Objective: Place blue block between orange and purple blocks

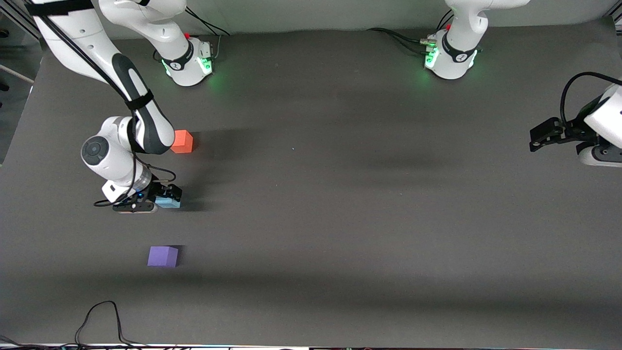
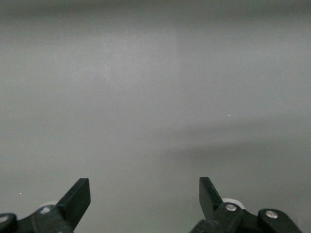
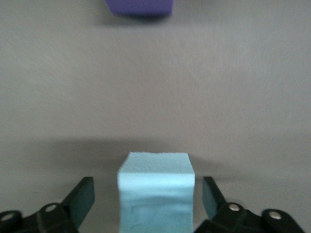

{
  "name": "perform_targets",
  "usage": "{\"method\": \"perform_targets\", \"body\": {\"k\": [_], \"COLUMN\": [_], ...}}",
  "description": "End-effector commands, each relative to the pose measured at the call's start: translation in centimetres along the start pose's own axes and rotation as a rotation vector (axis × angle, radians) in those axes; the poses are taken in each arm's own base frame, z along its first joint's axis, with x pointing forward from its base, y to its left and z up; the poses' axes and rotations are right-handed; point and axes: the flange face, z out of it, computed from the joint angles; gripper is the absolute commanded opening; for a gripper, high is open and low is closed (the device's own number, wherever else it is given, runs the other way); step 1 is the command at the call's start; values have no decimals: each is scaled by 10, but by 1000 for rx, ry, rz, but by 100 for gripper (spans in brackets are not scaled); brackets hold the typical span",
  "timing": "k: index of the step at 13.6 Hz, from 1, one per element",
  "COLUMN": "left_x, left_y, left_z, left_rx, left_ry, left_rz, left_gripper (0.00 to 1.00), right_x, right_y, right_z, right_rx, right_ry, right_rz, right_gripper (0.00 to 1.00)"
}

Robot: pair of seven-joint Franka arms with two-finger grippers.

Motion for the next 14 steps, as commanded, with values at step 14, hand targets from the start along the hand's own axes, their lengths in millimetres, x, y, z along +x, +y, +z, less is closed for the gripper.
{"method": "perform_targets", "body": {"k": [14], "left_x": [-3], "left_y": [-1], "left_z": [-3], "left_rx": [-17], "left_ry": [13], "left_rz": [-2], "left_gripper": [100], "right_x": [-12], "right_y": [-10], "right_z": [-357], "right_rx": [67], "right_ry": [-45], "right_rz": [-81], "right_gripper": [100]}}
